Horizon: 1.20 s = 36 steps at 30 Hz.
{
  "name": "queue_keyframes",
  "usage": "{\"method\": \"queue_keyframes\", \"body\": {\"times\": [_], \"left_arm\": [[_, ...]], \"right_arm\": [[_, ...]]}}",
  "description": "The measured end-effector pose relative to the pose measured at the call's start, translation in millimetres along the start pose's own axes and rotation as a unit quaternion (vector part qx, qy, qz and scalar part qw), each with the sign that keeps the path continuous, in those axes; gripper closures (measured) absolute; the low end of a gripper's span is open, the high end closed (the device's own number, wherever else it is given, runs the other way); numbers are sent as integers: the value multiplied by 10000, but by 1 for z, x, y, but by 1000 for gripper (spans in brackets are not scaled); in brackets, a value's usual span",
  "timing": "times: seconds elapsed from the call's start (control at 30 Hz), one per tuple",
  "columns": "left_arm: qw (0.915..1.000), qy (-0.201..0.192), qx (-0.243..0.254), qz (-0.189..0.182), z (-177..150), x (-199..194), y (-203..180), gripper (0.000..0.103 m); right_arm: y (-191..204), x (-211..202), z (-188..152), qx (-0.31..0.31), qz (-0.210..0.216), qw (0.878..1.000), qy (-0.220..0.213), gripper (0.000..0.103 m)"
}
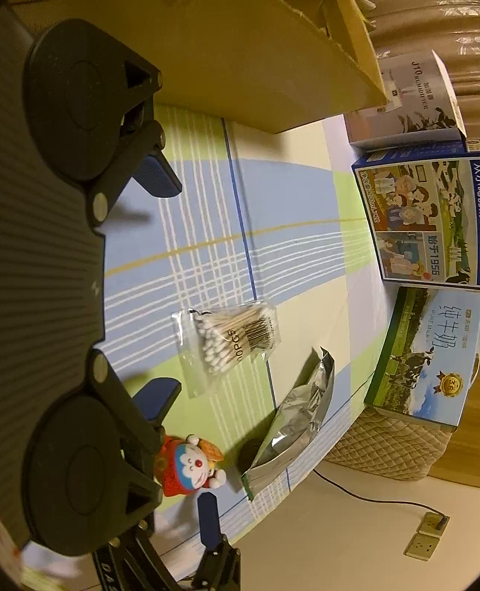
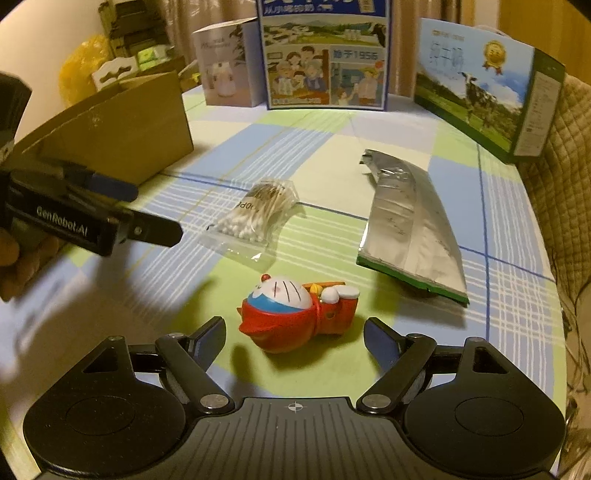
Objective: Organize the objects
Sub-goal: 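Move the right tool toward the red Doraemon toy, then close the right tool around the red Doraemon toy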
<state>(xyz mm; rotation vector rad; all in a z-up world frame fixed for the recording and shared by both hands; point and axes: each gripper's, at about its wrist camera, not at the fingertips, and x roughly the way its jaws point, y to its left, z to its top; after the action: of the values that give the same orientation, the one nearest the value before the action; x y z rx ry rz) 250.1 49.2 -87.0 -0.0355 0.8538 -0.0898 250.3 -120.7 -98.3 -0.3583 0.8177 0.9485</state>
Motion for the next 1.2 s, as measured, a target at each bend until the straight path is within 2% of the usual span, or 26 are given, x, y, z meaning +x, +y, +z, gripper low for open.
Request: {"method": "queue_keyframes", "body": {"times": [0.17, 0.4, 0.7, 0.97, 1.2], "left_arm": [[9999, -40, 19, -94, 4, 5, -2, 1], [9998, 64, 94, -154, 4, 10, -2, 1], [9995, 101, 37, -289, 7, 10, -1, 1], [9994, 123, -29, -321, 6, 10, 6, 1], [9994, 140, -20, -319, 5, 11, 5, 1]], "right_arm": [[-3, 10, 0, -2, 37, 10000, 39, 24], [11, 17, -3, -513, -45, 9987, 7, 24], [17, 25, 1, -607, -119, 9981, -54, 24], [13, 24, 10, -259, -19, 9997, 2, 30], [19, 21, 10, -358, 102, 9993, 27, 30]]}}
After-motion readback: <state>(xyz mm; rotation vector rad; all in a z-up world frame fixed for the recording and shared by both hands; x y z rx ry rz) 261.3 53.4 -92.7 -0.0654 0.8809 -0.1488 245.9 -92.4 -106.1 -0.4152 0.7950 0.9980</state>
